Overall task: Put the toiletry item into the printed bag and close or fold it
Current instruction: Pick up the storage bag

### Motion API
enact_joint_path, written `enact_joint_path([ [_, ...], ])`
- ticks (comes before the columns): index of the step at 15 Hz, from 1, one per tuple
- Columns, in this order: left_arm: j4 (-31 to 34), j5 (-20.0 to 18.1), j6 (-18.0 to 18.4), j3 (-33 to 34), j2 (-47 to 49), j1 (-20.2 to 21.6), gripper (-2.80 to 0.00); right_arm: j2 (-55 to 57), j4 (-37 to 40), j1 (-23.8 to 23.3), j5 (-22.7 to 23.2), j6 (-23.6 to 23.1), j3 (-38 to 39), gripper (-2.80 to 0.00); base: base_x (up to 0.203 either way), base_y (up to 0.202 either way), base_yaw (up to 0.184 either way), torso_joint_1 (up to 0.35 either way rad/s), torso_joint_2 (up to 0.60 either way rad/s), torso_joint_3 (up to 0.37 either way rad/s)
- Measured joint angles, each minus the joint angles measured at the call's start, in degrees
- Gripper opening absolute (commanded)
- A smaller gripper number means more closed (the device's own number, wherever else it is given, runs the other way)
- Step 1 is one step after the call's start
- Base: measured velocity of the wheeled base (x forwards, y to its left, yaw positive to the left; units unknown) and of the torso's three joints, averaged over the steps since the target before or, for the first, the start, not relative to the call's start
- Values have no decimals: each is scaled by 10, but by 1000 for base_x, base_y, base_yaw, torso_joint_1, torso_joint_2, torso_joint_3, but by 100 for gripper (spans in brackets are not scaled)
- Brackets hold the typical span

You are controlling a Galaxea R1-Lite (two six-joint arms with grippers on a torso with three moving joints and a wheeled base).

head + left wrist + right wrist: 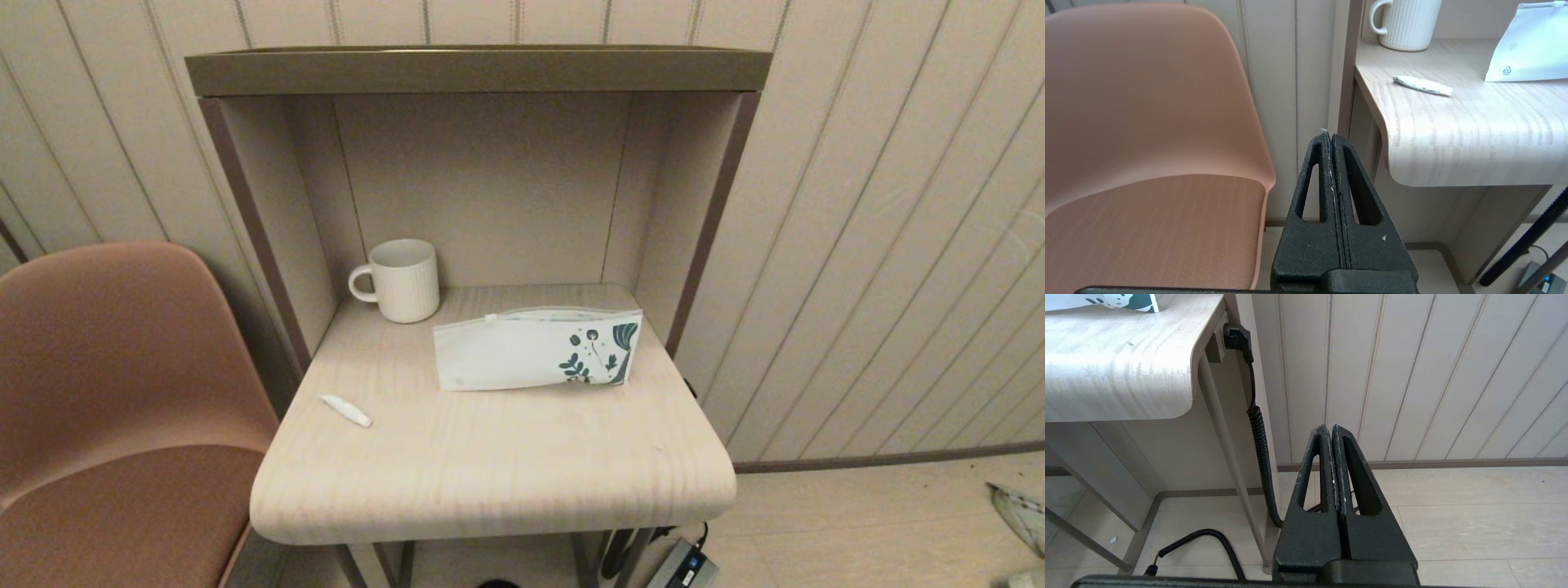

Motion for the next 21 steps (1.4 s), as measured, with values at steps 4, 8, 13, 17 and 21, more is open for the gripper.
enact_joint_path([
  [4, 0, 0, 0, 0, 0, 0, -280, 0, 19, 0, 9, -8, -9, -280, 0, 0, 0, 0, 0, 0],
  [8, 0, 0, 0, 0, 0, 0, -280, 6, 122, 0, 82, 5, -176, -280, 0, 0, 0, 0, 0, 0],
  [13, 0, 0, 0, 0, 0, 0, -280, 205, 177, 24, 141, 45, -393, -280, 0, 0, 0, 0, 0, 0],
  [17, 0, 0, 0, 0, 0, 0, -280, 488, 118, 38, 154, 5, -475, -280, 0, 0, 0, 0, 0, 0],
  [21, 0, 0, 0, 0, 0, 0, -280, 732, -12, 35, 261, -36, -520, 0, 0, 0, 0, 0, 0, 0],
])
